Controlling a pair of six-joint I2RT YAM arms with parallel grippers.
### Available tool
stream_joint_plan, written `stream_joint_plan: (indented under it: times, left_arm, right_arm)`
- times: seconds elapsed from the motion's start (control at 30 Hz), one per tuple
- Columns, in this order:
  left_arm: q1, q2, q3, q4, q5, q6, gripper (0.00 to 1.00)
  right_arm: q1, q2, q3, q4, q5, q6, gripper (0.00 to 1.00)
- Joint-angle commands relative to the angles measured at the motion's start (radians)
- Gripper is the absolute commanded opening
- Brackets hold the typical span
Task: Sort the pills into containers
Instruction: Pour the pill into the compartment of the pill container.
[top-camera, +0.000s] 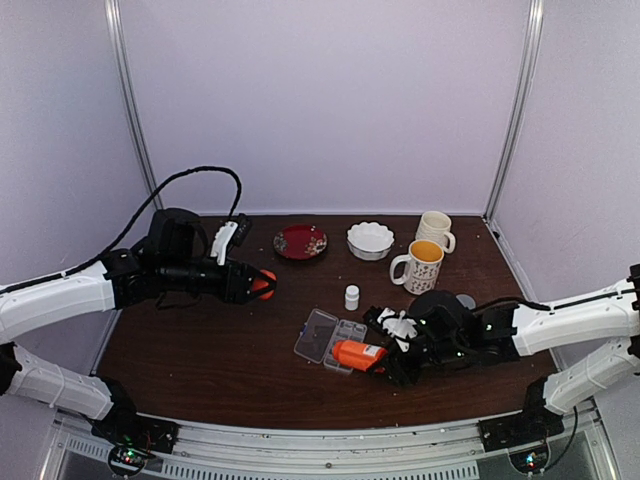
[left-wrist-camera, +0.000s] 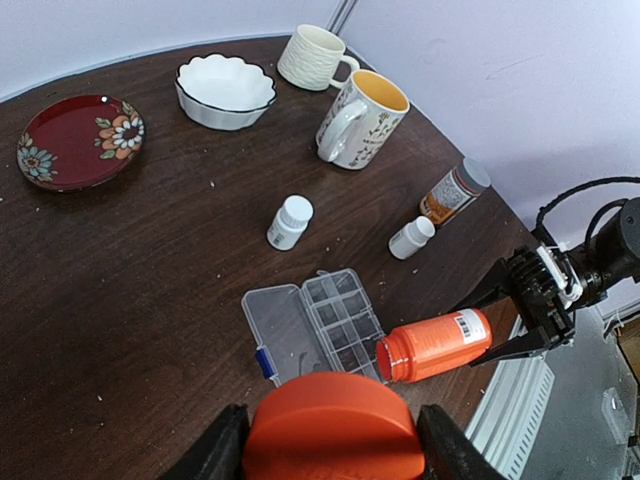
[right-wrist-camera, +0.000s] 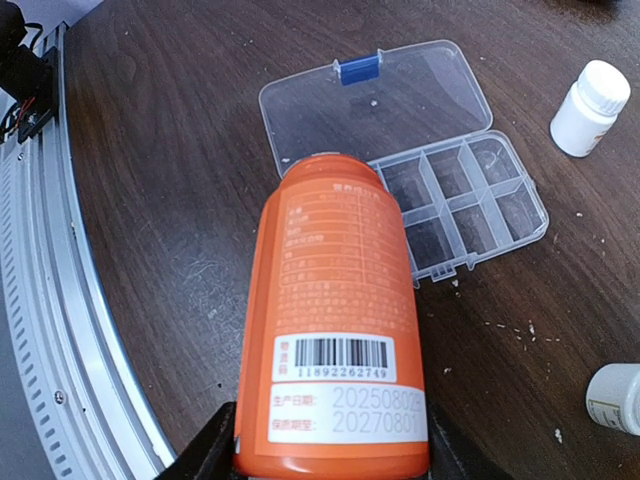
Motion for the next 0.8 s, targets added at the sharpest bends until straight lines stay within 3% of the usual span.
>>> stream_joint_plan:
  times: [0.0,0.07,0.17,0.27,0.37,0.5,0.6,0.7,0.77]
  left_arm:
    - [0.005,0.007,0.034,0.011,-0.004,0.017,0.0]
    - [0.006,0.007,0.035,0.013,-0.006,0.015,0.0]
    - [0.005,0.01,0.041,0.006,-0.016,0.017,0.0]
    - [0.005,0.011,0.043,0.0,-0.019,0.018,0.0]
    - [0.005,0.01,0.044,-0.004,-0.017,0.019,0.0]
    - [0.005,0.009,0.045,-0.01,-0.019,0.021,0.0]
    - [0.004,0.011,0.045,-0.007,-0.018,0.022,0.0]
    - [0.004,0.01,0.042,-0.004,-0.015,0.017,0.0]
    - [0.004,0.012,0.039,-0.002,-0.014,0.017,0.0]
  right_arm:
    - [0.008,-0.026,0.014,0.008,0.05,-0.008,0.0]
    - [0.009,0.005,0.051,-0.055,0.035,-0.031,0.0]
    - [0.01,-0.029,-0.008,0.066,0.004,0.004,0.0]
    - [0.012,0.027,0.052,-0.04,0.022,-0.022,0.0]
    - [0.012,-0.011,-0.005,0.078,-0.02,0.014,0.0]
    - [0.015,0.024,0.057,-0.043,0.012,-0.027,0.0]
    - [0.016,-0.013,0.001,0.064,-0.005,0.006,0.0]
    - [0.019,0.037,0.069,-0.063,0.026,-0.028,0.0]
    - [0.02,0.001,0.028,0.018,-0.019,-0.006,0.0]
